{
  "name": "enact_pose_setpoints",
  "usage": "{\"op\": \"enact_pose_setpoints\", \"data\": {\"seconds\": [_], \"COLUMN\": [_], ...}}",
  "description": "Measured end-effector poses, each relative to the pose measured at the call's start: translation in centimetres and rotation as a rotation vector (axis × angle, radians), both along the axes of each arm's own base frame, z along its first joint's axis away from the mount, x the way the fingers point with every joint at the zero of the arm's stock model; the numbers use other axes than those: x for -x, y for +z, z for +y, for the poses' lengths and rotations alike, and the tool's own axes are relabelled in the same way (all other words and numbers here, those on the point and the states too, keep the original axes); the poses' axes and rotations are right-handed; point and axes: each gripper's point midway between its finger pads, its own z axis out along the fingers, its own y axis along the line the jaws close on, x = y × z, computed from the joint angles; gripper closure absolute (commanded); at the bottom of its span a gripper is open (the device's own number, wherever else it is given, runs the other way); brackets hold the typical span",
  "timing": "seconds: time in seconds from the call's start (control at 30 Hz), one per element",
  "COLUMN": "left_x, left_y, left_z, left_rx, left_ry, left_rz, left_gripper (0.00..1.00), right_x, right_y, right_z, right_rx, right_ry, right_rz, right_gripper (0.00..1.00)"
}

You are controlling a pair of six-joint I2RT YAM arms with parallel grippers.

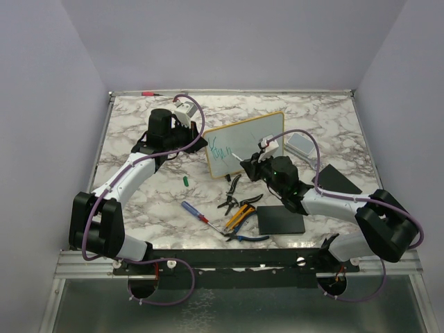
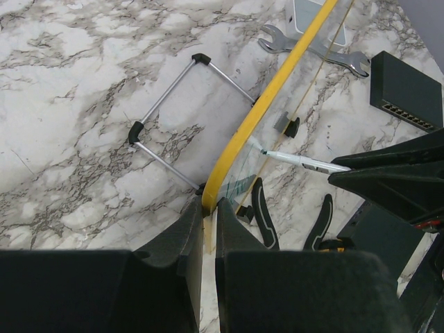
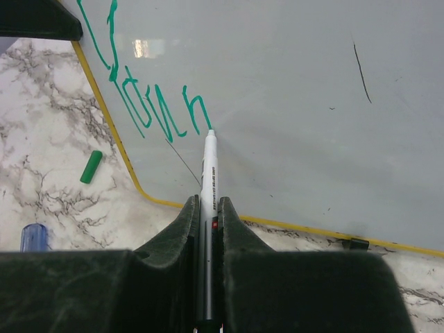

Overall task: Write a sentence on the whiteboard
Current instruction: Write on the whiteboard at the whiteboard stand.

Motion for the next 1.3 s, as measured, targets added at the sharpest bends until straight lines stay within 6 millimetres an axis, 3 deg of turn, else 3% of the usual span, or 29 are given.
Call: {"op": "enact_pose_setpoints", "data": {"seconds": [0.33,0.77,1.1,1.3], "left_x": [0.0,0.0,0.0,0.0], "left_y": [0.0,0.0,0.0,0.0], "left_z": [0.0,0.0,0.0,0.0], "left_rx": [0.0,-0.001,-0.001,-0.001], "left_ry": [0.0,0.001,0.002,0.002], "left_rz": [0.0,0.0,-0.001,-0.001], "left_gripper": [0.96,0.96,0.96,0.96], "right_x": [-0.1,-1.2,-1.2,-0.5], "right_y": [0.2,3.0,2.8,0.7], "right_z": [0.1,0.1,0.0,-0.6], "right_rx": [-0.001,-0.02,-0.019,-0.002], "right_ry": [0.0,-0.032,-0.041,-0.043], "right_rz": [-0.003,-0.068,-0.064,-0.021], "right_gripper": [0.99,0.99,0.99,0.99]}}
